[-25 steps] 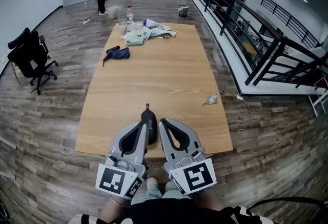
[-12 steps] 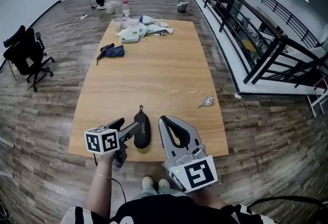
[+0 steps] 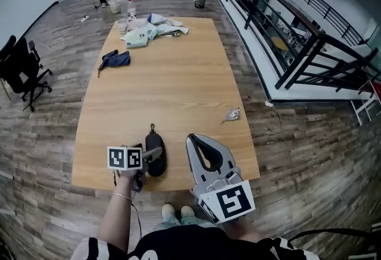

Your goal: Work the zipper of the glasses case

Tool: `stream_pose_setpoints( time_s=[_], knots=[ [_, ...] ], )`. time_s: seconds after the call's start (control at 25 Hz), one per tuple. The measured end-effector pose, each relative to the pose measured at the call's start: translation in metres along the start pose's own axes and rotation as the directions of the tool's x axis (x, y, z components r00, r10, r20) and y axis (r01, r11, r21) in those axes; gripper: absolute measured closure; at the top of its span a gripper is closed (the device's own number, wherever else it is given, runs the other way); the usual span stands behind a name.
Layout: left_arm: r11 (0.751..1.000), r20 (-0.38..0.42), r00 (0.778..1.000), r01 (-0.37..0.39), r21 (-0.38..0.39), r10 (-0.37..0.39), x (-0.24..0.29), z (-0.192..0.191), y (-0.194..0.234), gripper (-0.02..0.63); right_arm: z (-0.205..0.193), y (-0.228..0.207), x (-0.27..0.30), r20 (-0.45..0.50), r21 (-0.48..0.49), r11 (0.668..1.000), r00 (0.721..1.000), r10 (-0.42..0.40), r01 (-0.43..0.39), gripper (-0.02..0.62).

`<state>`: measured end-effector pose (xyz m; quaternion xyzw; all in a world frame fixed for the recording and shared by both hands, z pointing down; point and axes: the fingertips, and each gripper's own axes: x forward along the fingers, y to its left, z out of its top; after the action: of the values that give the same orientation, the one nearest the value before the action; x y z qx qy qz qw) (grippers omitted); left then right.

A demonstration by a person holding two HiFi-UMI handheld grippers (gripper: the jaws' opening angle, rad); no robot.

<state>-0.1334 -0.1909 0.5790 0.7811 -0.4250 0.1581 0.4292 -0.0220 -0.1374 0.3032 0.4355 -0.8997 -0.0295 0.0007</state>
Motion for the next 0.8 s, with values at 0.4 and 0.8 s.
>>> stream_pose_setpoints(
  time_s=[0.4,0.8],
  knots=[
    [0.997,-0.102,0.995,0.014,0.074,-0.006,0.037,-0.004,-0.029,0.213,-0.005,-0.013,0.01,0.01,0.045,0.999,1.0,0.007,-0.008,0.588],
    [0.996,-0.125,0.992,0.007,0.086,0.004,0.05,-0.007,-0.037,0.225,-0.007,-0.027,0.006,0.02,0.069,0.998,1.0,-0.01,0.008,0.588]
  ],
)
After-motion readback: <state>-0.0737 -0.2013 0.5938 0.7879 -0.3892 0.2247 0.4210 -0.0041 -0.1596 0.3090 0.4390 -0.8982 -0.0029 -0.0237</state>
